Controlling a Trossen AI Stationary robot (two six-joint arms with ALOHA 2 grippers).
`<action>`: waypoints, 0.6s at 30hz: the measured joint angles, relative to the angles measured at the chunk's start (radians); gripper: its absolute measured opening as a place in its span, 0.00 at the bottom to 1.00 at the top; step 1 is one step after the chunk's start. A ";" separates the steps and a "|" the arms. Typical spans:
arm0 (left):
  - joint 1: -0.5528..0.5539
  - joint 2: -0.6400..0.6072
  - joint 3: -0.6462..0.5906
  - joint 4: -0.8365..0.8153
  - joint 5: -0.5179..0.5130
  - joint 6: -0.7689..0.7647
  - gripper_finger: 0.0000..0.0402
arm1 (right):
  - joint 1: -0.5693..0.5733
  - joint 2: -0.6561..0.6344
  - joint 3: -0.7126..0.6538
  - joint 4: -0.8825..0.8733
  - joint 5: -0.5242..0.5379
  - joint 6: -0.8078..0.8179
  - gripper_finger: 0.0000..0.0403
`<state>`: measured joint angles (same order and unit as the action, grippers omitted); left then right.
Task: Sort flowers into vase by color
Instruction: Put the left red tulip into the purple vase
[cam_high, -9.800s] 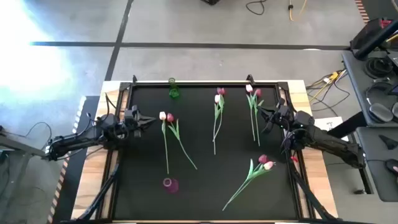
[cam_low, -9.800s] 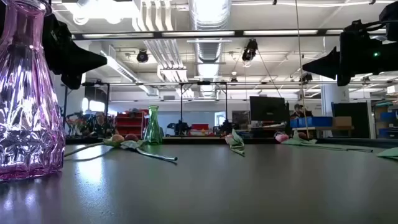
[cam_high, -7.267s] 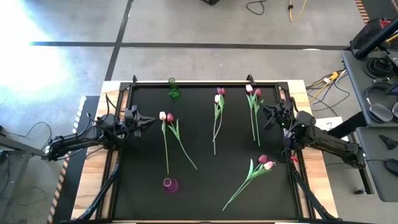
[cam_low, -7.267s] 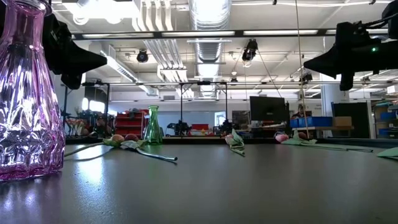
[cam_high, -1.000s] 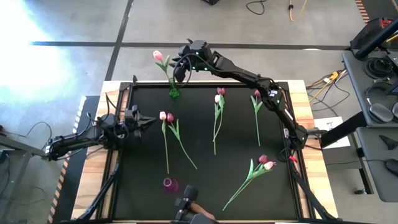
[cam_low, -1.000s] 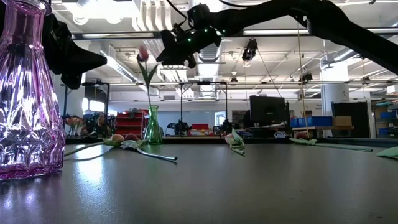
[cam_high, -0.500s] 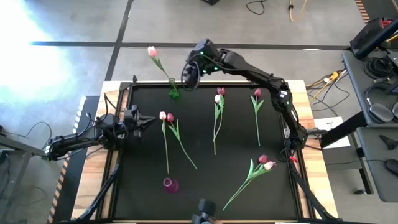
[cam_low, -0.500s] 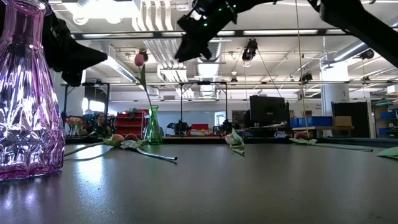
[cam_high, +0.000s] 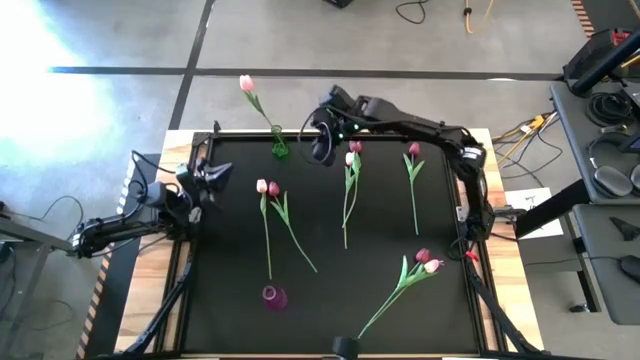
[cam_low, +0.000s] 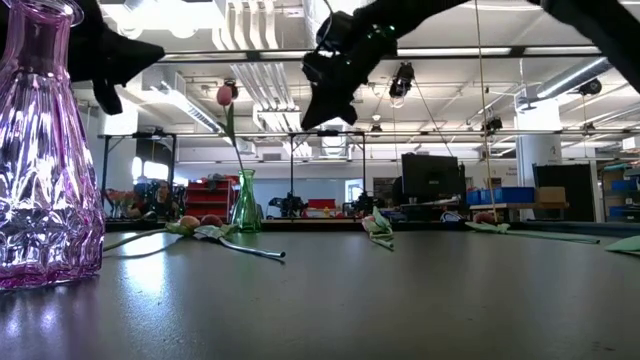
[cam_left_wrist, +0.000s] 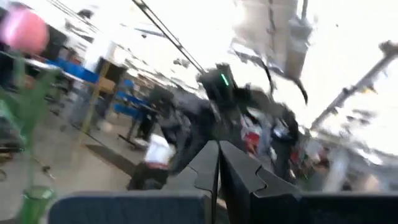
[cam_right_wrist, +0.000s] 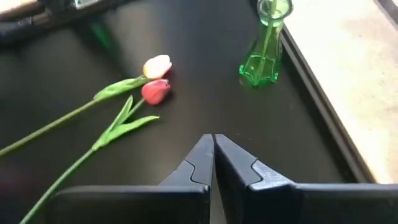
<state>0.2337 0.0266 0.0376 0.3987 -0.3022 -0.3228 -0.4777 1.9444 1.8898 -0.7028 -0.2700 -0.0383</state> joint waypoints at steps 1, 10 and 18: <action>0.000 0.003 0.000 0.004 -0.007 -0.002 0.00 | 0.001 -0.030 -0.070 0.072 0.000 0.023 0.02; -0.001 0.160 0.023 -0.114 0.002 -0.330 0.00 | 0.005 -0.347 -0.519 0.265 0.092 0.150 0.02; -0.011 0.461 0.303 -0.604 0.101 -0.667 0.00 | -0.027 -0.631 -0.725 0.258 0.121 0.173 0.02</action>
<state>0.2224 0.4872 0.3401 -0.2052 -0.2016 -0.9901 -0.5051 1.3137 1.1651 -0.4447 -0.1487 0.1342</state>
